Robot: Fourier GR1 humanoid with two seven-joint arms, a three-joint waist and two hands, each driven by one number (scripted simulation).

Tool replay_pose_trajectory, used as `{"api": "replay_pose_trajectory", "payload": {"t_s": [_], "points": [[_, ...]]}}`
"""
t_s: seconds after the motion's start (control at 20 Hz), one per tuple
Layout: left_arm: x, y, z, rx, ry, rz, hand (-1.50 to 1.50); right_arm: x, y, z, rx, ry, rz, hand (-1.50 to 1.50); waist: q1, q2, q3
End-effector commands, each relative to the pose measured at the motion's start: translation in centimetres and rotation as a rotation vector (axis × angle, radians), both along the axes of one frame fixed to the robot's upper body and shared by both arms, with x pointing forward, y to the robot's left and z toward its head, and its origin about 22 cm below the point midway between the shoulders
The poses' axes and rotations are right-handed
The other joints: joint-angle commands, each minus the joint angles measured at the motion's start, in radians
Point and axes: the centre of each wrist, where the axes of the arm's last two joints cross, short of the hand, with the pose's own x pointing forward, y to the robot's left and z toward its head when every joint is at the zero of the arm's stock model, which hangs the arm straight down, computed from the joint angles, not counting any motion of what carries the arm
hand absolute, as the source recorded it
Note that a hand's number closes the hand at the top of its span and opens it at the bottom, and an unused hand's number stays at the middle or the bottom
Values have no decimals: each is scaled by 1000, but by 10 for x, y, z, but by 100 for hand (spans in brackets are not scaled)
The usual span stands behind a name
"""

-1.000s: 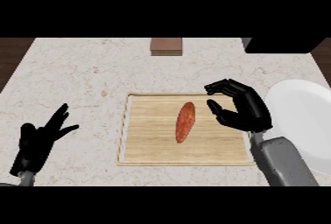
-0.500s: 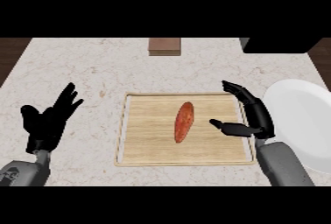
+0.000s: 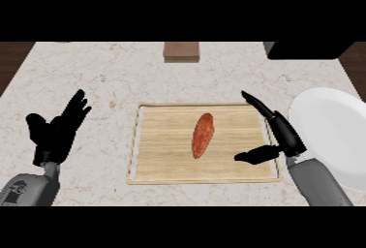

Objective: Pick the sweet potato from the tray and place it in the plate

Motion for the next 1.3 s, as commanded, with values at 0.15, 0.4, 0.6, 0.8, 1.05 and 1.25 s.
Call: {"api": "replay_pose_trajectory", "payload": {"t_s": [0.15,0.4,0.6,0.8,1.05,1.25], "points": [[-6,1,-11,0,2,11,0,0,29,25,-149,58,47,-150,3,-1,0],[13,-6,20,-9,-23,-10,0,16,25,41,-274,170,111,-150,7,0,0],[-6,-21,-1,4,-9,-5,0,-2,44,48,-412,172,102,-150,4,-2,0],[6,-21,13,17,-22,8,0,23,66,44,-497,216,94,-150,9,1,0],[-3,4,0,-5,6,7,0,18,67,47,-584,255,153,-150,5,0,0],[-5,-5,17,-15,-6,12,0,23,88,39,-590,297,159,-150,7,0,0]]}}
